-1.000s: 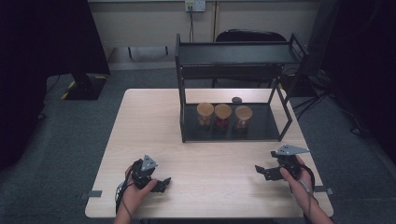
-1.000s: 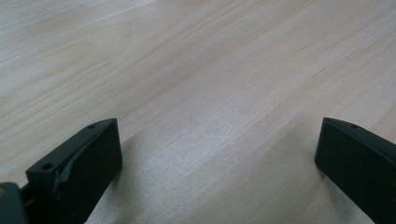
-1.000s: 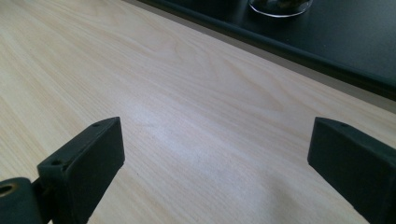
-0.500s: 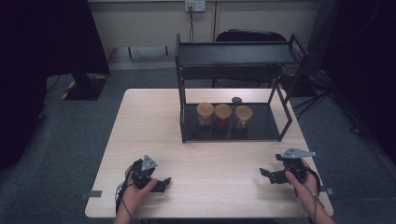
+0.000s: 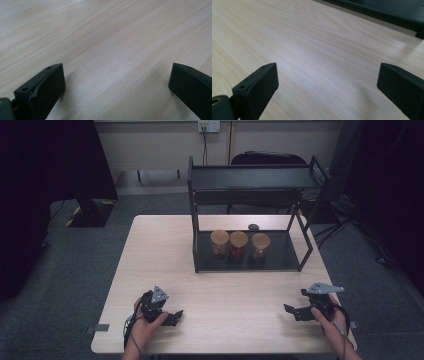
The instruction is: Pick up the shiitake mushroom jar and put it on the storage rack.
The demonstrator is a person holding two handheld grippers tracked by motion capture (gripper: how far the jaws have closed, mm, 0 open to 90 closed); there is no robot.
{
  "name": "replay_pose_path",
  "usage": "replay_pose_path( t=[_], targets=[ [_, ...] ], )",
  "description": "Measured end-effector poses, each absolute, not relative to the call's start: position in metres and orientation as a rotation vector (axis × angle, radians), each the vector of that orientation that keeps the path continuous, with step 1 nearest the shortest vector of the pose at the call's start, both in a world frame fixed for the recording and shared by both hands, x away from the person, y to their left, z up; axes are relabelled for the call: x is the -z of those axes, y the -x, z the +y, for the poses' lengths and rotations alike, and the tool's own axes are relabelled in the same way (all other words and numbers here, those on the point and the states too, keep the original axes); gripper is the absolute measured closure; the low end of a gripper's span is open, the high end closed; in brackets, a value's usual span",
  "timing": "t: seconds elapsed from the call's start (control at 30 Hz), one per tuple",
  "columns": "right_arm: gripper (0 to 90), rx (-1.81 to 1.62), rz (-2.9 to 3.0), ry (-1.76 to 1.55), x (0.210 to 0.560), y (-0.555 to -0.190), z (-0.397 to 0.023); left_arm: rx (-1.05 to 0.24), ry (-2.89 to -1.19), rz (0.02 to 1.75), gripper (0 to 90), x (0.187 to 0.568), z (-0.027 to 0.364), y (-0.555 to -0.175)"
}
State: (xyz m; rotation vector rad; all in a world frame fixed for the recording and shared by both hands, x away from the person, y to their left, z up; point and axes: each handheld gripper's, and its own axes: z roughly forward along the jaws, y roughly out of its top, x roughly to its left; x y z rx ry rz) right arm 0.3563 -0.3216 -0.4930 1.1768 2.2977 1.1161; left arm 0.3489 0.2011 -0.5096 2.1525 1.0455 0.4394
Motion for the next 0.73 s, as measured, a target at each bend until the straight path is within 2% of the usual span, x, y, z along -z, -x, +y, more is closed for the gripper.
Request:
replay_pose_path(
  t=[0.73],
  targets=[
    [2.6,-0.998,2.356,-1.144,0.504,-0.345,-0.335,-0.440,-2.152,1.045,0.3,0.510,0.201,-0.349]
  ],
)
